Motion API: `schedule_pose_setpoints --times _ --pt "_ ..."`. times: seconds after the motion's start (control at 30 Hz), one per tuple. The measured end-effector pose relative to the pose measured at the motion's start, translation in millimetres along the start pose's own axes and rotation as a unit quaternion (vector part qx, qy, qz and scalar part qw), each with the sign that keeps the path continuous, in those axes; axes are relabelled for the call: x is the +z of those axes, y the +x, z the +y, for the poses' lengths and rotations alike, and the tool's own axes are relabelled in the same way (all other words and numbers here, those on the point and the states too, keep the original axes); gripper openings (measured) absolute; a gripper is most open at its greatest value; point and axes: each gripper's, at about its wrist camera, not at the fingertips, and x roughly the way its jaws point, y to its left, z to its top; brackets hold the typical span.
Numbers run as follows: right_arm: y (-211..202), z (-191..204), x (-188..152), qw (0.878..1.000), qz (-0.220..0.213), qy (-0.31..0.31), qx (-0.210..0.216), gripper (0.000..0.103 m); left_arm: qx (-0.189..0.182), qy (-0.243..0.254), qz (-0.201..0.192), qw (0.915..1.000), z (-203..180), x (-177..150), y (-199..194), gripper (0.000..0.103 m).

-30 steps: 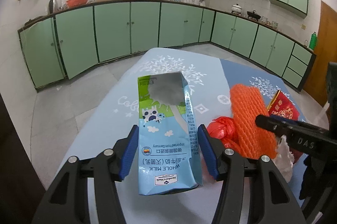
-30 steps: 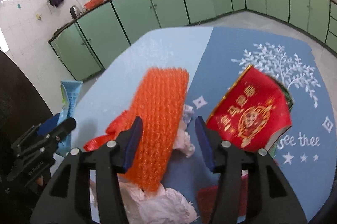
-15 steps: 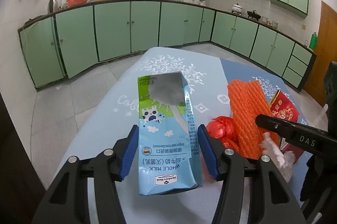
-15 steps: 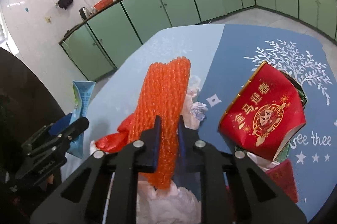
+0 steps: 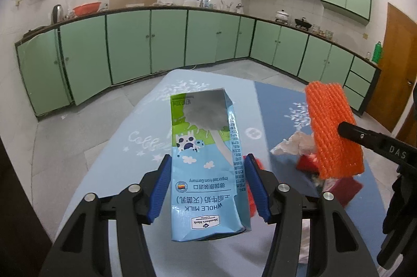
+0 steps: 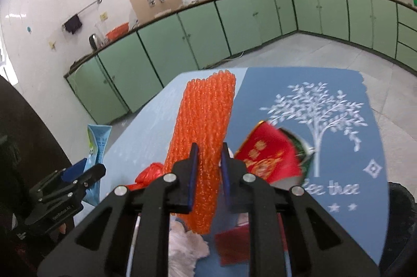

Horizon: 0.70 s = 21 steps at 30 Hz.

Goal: Collect trash
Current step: 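Grasp the orange mesh sleeve with the right gripper while the left holds the milk carton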

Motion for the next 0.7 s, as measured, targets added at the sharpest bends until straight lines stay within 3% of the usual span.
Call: schedule_pose_setpoints --times 0.23,0.47,0.57,0.63,0.7 --pt "-33.4 -24.9 2.6 0.999 -0.022 0.029 0.015 0.015 -0.031 0.013 -0.018 0.9993 -26.2 12.5 -10.6 0.056" --pt "-23.9 -35.4 -12.9 0.999 0.022 0.029 0.003 0.019 -0.043 0.021 -0.009 0.9988 -40.5 8.0 -8.9 0.056" --pt "-17.8 -30.3 -22.8 0.999 0.037 0.012 -0.012 0.031 -0.041 0.023 -0.002 0.9989 -41.8 4.7 -6.7 0.056" --pt "-15.6 -26.4 -26.5 0.999 0.039 0.001 -0.028 0.055 -0.039 0.023 0.0 0.999 -42.6 4.6 -6.6 0.056" --pt "-16.1 -23.1 -26.7 0.999 0.031 -0.009 -0.038 0.059 -0.036 0.023 -0.001 0.9991 -41.6 4.9 -6.7 0.056"
